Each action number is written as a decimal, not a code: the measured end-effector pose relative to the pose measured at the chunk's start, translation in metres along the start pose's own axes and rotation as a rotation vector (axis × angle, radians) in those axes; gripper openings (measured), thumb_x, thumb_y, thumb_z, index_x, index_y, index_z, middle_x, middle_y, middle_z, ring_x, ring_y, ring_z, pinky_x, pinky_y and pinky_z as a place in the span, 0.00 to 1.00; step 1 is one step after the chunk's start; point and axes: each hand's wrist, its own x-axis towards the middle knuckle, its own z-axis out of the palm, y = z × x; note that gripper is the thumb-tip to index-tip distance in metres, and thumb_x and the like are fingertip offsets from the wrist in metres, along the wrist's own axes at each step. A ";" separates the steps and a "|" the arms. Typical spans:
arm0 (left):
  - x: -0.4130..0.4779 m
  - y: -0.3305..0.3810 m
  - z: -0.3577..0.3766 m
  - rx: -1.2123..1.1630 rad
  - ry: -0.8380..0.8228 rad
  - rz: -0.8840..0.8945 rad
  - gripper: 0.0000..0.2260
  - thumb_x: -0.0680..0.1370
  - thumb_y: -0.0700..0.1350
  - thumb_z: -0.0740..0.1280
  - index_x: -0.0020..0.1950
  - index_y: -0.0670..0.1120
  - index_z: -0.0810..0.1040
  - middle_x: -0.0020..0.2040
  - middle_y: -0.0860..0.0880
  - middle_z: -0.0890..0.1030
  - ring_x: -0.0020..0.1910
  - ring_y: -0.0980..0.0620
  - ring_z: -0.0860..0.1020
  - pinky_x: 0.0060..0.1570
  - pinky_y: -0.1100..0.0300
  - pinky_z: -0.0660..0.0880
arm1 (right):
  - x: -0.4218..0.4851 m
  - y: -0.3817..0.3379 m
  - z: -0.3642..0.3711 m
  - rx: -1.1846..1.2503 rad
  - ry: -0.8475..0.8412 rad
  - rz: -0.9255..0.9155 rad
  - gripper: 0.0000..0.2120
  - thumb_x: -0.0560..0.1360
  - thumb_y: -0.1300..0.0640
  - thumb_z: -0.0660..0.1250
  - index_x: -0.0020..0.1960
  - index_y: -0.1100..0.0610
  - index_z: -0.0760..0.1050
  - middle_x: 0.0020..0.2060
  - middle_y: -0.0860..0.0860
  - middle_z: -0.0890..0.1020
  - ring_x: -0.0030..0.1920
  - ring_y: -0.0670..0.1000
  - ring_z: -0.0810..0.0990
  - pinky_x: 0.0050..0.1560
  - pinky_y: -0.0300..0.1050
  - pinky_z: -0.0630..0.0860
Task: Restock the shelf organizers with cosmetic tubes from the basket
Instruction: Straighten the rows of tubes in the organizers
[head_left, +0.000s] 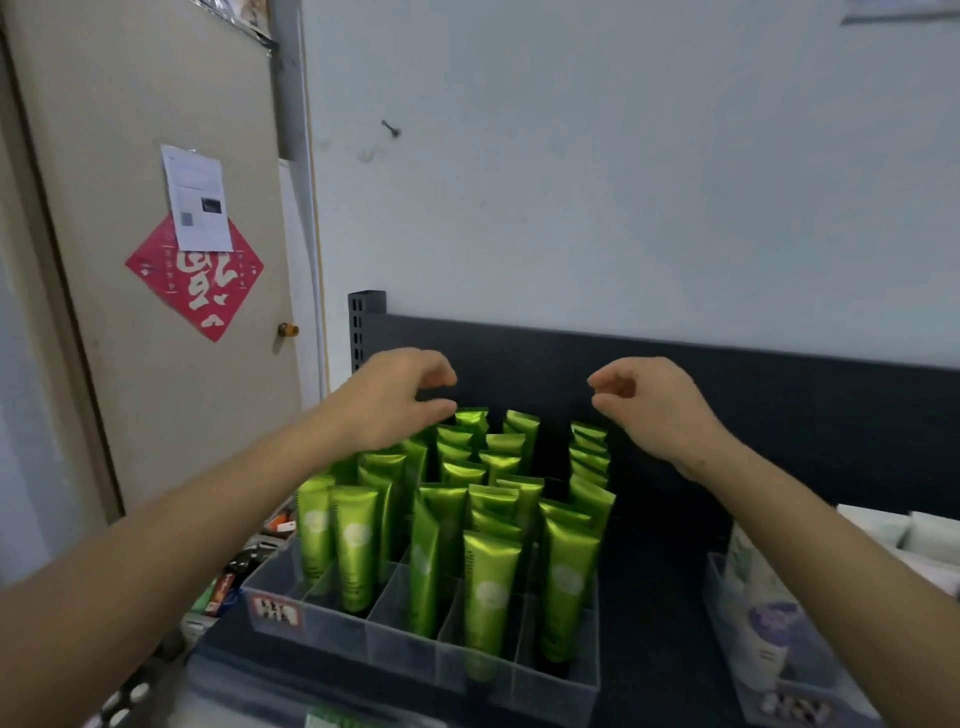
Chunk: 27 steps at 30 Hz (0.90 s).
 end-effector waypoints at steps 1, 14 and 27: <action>0.013 0.008 0.005 0.047 -0.029 0.045 0.13 0.76 0.48 0.68 0.59 0.47 0.77 0.54 0.52 0.78 0.53 0.56 0.76 0.52 0.64 0.69 | 0.007 0.004 -0.003 -0.053 -0.019 0.013 0.10 0.74 0.60 0.67 0.55 0.55 0.80 0.46 0.48 0.80 0.48 0.47 0.77 0.49 0.38 0.68; 0.132 -0.008 0.072 0.321 -0.470 0.400 0.13 0.73 0.42 0.70 0.57 0.48 0.78 0.54 0.51 0.80 0.53 0.50 0.77 0.53 0.51 0.76 | 0.043 0.050 0.024 -0.252 -0.171 0.194 0.14 0.73 0.53 0.71 0.56 0.56 0.79 0.52 0.51 0.82 0.53 0.50 0.79 0.51 0.37 0.71; 0.143 -0.012 0.102 0.301 -0.403 0.451 0.04 0.74 0.47 0.69 0.45 0.47 0.81 0.45 0.50 0.82 0.46 0.50 0.79 0.43 0.54 0.78 | 0.044 0.054 0.035 -0.255 -0.071 0.261 0.08 0.72 0.53 0.71 0.49 0.55 0.82 0.45 0.50 0.84 0.45 0.48 0.78 0.46 0.38 0.70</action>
